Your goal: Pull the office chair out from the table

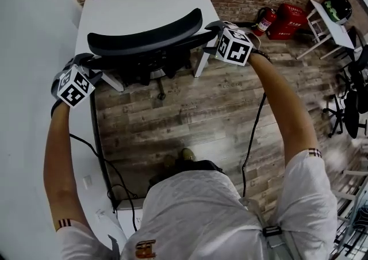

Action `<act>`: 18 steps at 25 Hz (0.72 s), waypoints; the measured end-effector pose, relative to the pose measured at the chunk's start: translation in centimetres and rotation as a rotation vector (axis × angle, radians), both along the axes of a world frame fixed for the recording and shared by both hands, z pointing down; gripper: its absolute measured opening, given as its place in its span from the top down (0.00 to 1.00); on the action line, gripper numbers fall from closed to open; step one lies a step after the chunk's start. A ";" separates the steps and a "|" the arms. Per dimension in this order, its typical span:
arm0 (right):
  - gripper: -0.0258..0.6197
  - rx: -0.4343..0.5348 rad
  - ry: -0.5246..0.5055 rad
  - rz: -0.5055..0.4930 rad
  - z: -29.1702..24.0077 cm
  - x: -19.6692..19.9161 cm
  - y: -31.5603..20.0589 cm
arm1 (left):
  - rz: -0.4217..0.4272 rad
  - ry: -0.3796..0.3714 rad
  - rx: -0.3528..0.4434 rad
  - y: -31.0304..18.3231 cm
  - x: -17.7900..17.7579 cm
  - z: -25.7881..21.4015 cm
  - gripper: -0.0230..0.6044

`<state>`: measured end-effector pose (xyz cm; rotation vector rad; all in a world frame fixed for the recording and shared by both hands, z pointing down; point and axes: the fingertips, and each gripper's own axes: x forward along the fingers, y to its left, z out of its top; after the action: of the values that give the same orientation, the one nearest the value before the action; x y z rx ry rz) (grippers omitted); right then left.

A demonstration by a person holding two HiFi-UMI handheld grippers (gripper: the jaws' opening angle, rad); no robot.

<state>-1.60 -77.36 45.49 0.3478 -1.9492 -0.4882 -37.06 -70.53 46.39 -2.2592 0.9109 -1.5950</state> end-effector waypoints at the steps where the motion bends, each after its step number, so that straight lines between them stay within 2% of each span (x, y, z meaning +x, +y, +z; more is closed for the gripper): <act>1: 0.50 -0.008 0.026 -0.011 0.6 -0.1 -0.3 | 0.004 -0.010 -0.009 -0.3 0.0 0.2 0.54; 8: 0.50 -0.040 0.110 -0.065 2.6 -1.4 -1.7 | 0.028 -0.066 -0.075 -1.9 0.2 2.2 0.54; 15: 0.52 -0.058 0.116 -0.105 3.6 -2.2 -2.2 | 0.072 -0.120 -0.102 -1.8 0.7 3.6 0.57; 17: 0.63 -0.031 0.132 -0.132 3.7 -2.3 -2.1 | 0.096 -0.163 -0.085 -1.8 0.6 3.8 0.62; 18: 0.72 -0.010 0.151 -0.148 3.9 -2.1 -2.2 | 0.106 -0.179 -0.074 -1.8 0.5 3.8 0.67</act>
<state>-3.71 -79.54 49.42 0.1554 -1.8370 -0.5835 -36.58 -72.35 50.24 -2.1307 0.6867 -1.7750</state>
